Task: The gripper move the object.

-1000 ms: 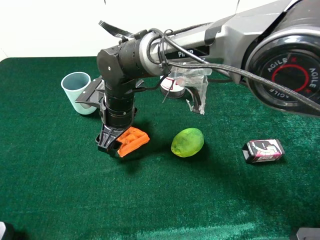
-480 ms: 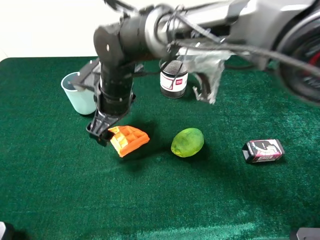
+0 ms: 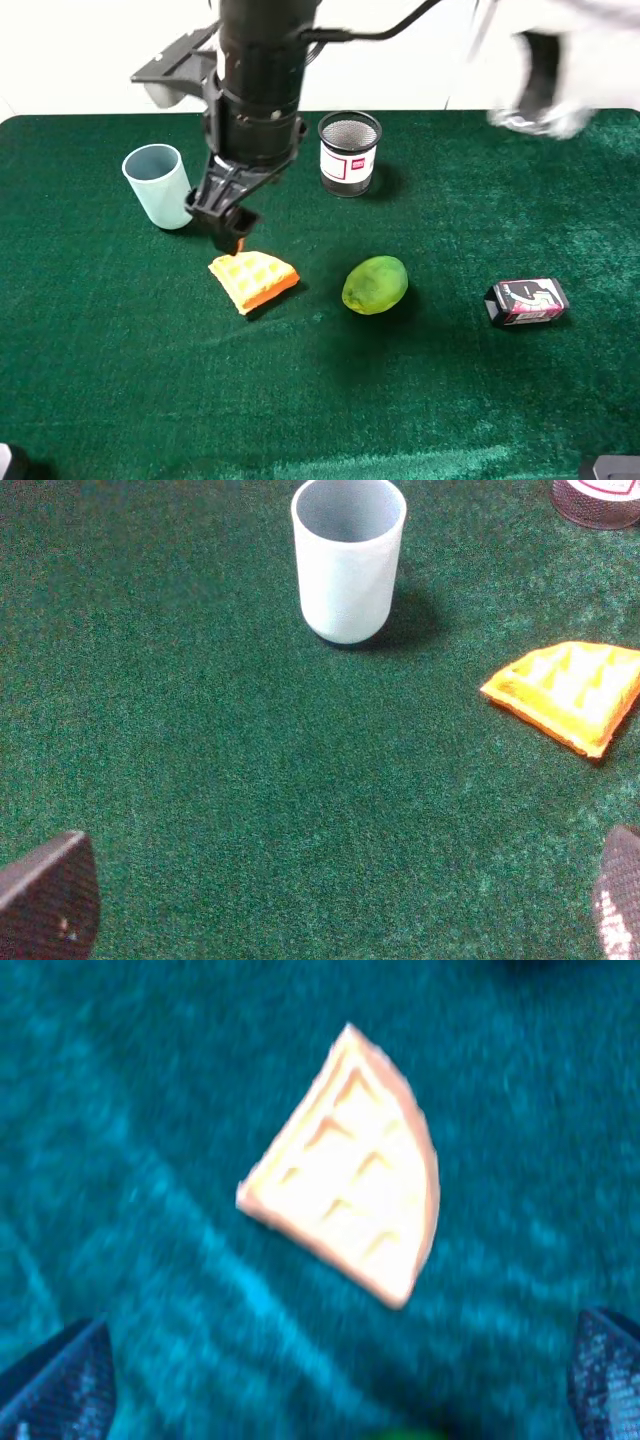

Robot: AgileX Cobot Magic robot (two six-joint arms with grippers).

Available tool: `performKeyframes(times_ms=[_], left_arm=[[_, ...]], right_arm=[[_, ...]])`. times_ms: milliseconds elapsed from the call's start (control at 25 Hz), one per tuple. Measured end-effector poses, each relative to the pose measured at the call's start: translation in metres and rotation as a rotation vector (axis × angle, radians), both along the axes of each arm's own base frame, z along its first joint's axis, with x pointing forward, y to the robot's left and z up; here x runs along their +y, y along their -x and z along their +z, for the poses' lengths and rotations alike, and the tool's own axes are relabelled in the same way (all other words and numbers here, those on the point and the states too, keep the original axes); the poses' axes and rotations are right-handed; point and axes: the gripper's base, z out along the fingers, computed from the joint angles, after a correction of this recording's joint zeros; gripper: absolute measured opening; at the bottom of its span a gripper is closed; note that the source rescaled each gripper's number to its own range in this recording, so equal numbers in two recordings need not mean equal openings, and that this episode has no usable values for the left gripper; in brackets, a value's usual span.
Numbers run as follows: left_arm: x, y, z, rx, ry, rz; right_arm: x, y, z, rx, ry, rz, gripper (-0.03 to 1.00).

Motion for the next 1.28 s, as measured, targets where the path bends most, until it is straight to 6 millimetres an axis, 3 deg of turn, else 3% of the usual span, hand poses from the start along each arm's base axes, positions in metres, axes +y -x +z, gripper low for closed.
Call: performKeyframes(times_ms=[480, 840, 1280], left_arm=[[0.000, 0.000, 0.000, 0.000, 0.000, 0.000], [0.000, 0.000, 0.000, 0.000, 0.000, 0.000], [0.000, 0.000, 0.000, 0.000, 0.000, 0.000]], right_arm=[[-0.101, 0.037, 0.034, -0.048, -0.031, -0.116, 0.96], [-0.180, 0.086, 0.031, -0.070, -0.077, -0.244, 0.96], [-0.252, 0.152, 0.019, -0.156, -0.242, -0.320, 0.96]])
